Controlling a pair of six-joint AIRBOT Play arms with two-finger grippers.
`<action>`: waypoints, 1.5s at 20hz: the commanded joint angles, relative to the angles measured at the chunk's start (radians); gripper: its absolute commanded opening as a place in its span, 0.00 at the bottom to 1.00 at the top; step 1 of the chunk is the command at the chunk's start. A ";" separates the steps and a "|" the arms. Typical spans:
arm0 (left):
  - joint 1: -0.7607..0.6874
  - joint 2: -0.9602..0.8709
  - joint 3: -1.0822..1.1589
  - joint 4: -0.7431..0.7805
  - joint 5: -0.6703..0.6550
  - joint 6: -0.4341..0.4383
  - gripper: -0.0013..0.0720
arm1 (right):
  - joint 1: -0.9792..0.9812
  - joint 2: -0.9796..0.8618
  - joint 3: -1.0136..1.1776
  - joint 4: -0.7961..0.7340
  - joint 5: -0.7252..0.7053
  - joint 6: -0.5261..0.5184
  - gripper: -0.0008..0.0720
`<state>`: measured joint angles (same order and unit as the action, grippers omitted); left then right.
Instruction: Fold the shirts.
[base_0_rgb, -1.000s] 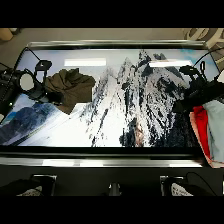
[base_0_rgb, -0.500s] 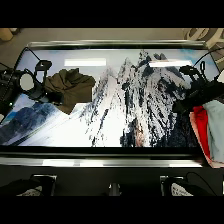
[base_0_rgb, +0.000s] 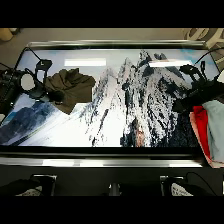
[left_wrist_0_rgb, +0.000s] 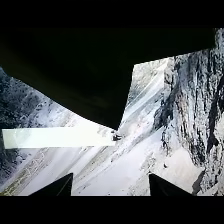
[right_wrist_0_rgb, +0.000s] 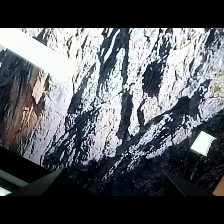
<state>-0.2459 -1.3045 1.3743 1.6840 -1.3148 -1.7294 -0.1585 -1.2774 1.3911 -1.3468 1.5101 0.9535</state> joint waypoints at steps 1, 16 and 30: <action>-0.001 -0.011 0.000 -0.009 0.032 -0.029 0.81 | 0.001 0.001 0.000 0.000 -0.063 0.000 0.85; 0.361 -0.647 0.554 -0.127 0.023 -0.277 0.81 | 0.001 0.001 0.000 0.030 -0.372 0.003 0.95; 0.368 -0.739 0.555 -0.306 0.087 -0.223 0.05 | 0.001 0.002 0.000 0.031 -0.232 0.003 0.93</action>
<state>0.1265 -2.0556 1.9278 1.3922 -1.2137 -1.9728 -0.1581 -1.2770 1.3911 -1.3174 1.2358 0.9565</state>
